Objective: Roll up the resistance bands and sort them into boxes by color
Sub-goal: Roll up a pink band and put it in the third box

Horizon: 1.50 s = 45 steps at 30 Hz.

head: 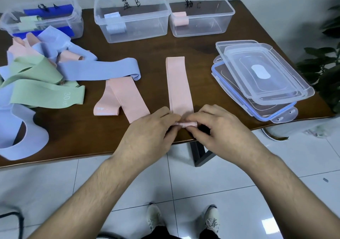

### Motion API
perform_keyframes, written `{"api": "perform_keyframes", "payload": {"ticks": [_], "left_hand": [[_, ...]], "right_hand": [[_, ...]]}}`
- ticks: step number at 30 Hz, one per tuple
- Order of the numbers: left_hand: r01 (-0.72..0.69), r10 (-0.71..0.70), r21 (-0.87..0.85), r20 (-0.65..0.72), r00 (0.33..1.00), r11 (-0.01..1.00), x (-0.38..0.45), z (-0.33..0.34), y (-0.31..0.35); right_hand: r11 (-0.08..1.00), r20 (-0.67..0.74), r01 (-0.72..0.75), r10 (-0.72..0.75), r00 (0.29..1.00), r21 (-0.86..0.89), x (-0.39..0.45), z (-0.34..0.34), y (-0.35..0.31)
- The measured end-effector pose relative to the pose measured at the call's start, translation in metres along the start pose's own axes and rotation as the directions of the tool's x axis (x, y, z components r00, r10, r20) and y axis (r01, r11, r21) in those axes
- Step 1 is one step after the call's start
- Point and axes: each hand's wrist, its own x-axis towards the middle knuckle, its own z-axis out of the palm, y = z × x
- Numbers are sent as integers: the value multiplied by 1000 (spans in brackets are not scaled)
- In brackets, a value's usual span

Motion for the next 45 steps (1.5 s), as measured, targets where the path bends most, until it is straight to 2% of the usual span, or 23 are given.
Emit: {"api": "perform_keyframes", "payload": {"ticks": [15, 21, 27, 38, 45], "left_hand": [[-21, 21, -23, -16, 1000, 999, 4, -2, -8], [8, -8, 5, -45, 999, 1000, 8, 2, -10], [-34, 36, 20, -81, 996, 999, 10, 4, -13], [-65, 69, 51, -76, 995, 997, 20, 6, -20], [-51, 54, 86, -26, 998, 995, 26, 3, -19]], "right_hand": [[995, 23, -83, 82, 996, 49, 4, 3, -1], [999, 6, -31, 31, 999, -27, 7, -1, 1], [997, 21, -64, 63, 998, 51, 11, 0, 4], [1000, 16, -10, 10, 1000, 23, 18, 0, 10], [998, 62, -35, 32, 998, 47, 24, -3, 11]]}}
